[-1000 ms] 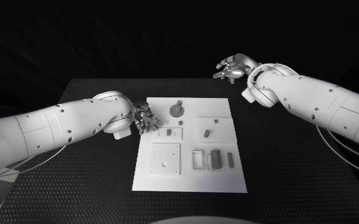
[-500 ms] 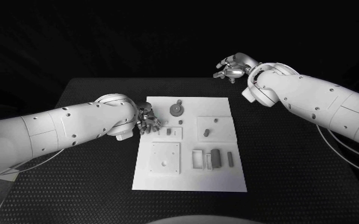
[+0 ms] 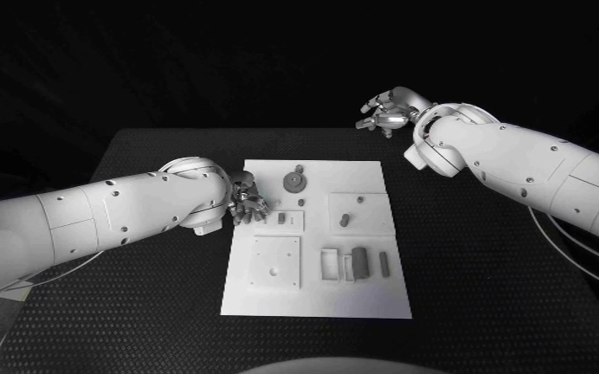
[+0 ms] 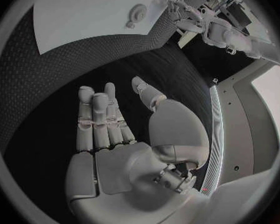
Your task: Assemble the parts on the task board
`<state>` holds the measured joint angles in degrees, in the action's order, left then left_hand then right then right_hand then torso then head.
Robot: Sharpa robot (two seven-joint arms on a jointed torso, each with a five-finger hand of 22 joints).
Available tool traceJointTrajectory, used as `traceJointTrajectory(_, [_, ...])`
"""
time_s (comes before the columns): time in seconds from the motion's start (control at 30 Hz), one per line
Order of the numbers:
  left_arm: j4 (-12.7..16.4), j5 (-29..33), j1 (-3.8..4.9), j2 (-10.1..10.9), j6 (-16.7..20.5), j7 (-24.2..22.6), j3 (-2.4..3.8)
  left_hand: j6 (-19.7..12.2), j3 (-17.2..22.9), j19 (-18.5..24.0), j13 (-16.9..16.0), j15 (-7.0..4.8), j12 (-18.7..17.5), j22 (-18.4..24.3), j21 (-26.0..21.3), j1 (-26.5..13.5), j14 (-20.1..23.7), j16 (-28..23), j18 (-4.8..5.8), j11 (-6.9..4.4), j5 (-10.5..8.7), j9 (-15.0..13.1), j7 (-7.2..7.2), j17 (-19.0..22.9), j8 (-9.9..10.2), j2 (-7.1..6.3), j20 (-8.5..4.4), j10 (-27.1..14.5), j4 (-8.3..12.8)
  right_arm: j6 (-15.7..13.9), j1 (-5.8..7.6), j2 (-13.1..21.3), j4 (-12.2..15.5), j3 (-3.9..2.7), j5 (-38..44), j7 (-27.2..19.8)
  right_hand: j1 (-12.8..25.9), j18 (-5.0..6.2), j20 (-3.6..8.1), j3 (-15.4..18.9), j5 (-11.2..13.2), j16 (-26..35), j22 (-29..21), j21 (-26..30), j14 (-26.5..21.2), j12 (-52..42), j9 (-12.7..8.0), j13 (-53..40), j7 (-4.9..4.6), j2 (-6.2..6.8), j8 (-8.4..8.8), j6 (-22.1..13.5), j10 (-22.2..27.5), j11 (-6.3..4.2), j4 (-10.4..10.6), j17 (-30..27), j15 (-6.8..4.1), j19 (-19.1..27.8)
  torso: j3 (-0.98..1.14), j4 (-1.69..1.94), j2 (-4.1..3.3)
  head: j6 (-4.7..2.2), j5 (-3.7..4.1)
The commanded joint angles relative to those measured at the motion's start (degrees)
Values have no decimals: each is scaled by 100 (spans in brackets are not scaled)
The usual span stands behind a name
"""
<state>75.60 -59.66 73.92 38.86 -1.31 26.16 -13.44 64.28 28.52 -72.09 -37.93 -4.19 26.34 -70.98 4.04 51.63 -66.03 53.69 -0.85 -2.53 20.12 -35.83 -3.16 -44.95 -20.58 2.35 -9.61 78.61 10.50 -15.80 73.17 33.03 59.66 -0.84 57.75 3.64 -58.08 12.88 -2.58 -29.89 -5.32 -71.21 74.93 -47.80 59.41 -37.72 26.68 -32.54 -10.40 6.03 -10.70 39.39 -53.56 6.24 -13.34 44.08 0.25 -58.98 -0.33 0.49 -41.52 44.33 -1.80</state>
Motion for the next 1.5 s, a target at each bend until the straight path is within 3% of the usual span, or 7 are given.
traceJointTrajectory(0.03, [18, -44, -5, -26, -33, 5, 0, 28, 312, -33, -3, 12, 11, -8, 7, -16, -37, -5, 54, -26, 12, -5, 7, 2, -9, 59, -1, 20, 268, 75, -5, -2, 10, -3, 46, -19, 11, 212, 41, 20, -12, -17, 98, 22, -11, -20, -7, 8, -233, -52, -25, -3, 36, 2, 3, -7, -31, 12, -1, 0, 0, 7, 0])
traceJointTrajectory(0.77, [-17, -174, -43, -91, -23, 23, -13, 21, 335, -40, 4, 10, 3, -21, -2, -128, -45, -17, 58, -24, 17, -13, 4, 11, -11, -12, -3, 24, 216, 78, -17, 0, 10, -3, 46, -23, 12, 212, 42, 19, -13, -20, 98, 22, -11, -25, -10, 12, -233, -53, -28, -4, 37, 2, 7, -10, -31, 11, 2, -13, 0, 23, 33])
traceJointTrajectory(1.5, [-19, -285, -49, -83, -177, 116, -13, -2, 330, -35, 17, 8, -16, -34, -13, -283, -42, -35, 59, -20, -33, -26, 0, 21, -9, -212, -6, 17, 73, 86, -20, 6, 14, -3, 46, -23, 13, 212, 43, 19, -13, -22, 98, 23, -12, -29, -13, 16, -233, -50, -29, -8, 39, 2, 10, -13, -31, 12, 0, -4, 0, 51, 43])
